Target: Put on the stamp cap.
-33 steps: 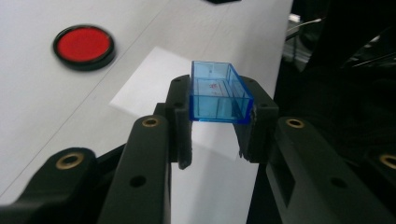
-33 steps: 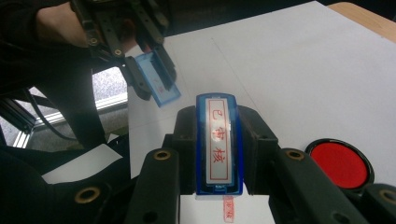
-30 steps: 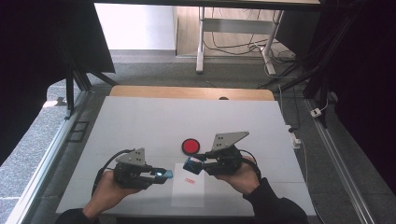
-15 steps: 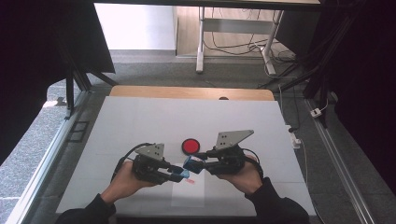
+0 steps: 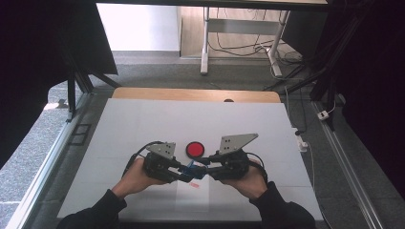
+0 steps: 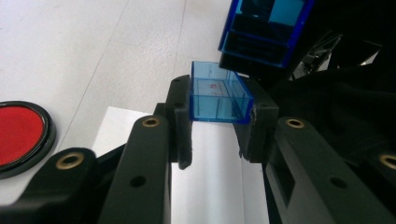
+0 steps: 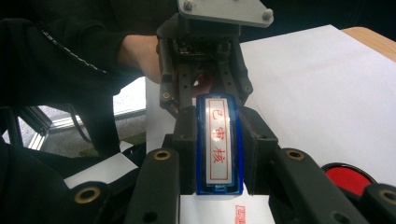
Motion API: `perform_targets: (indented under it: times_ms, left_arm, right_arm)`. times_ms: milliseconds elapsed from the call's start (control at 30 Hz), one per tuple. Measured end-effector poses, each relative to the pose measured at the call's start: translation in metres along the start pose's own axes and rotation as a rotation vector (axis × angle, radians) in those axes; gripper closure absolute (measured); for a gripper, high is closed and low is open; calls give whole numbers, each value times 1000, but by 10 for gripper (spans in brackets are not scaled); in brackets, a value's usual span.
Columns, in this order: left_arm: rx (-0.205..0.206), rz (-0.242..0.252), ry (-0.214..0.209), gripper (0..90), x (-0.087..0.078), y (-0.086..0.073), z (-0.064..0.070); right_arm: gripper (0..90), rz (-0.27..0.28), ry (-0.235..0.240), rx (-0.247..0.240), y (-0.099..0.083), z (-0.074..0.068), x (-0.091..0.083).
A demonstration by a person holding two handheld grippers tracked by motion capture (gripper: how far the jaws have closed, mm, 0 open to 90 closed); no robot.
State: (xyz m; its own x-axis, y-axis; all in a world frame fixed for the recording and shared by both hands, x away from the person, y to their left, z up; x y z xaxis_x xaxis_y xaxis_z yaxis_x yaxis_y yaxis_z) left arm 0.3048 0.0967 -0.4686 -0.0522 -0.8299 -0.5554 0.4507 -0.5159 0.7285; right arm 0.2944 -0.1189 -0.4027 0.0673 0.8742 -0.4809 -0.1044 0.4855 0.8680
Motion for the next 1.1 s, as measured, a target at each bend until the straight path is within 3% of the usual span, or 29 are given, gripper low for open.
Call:
perform_targets:
  times_ms: [333,667,867,1100]
  left_arm:
    - [52,-12,-21,684,2,-3,3]
    - [70,22,-65,686,-2,-5,4]
    - [82,51,-119,688,-3,-5,5]
    - [88,78,-134,690,-5,-5,6]
  right_arm:
    - [711,-19,23,-13,-1,-3,6]
    - [711,-3,28,-8,-2,-2,6]
    - [711,15,50,-10,-1,-3,6]
    - [711,36,60,1,-1,-4,6]
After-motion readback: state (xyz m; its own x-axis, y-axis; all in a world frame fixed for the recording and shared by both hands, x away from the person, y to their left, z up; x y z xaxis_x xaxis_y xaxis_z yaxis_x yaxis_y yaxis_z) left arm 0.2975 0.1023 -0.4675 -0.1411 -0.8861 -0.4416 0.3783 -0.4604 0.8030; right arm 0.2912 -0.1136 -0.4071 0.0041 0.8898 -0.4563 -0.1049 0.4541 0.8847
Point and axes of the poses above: each handheld gripper's, and its own axes: x roughly forward along the jaws, y roughly out of its top, z roughly to its right, the point moved 2 cm from there along x, roughly forward along the jaws, and after that the axes turned 15 degrees about -x, right-handed, at the moved point
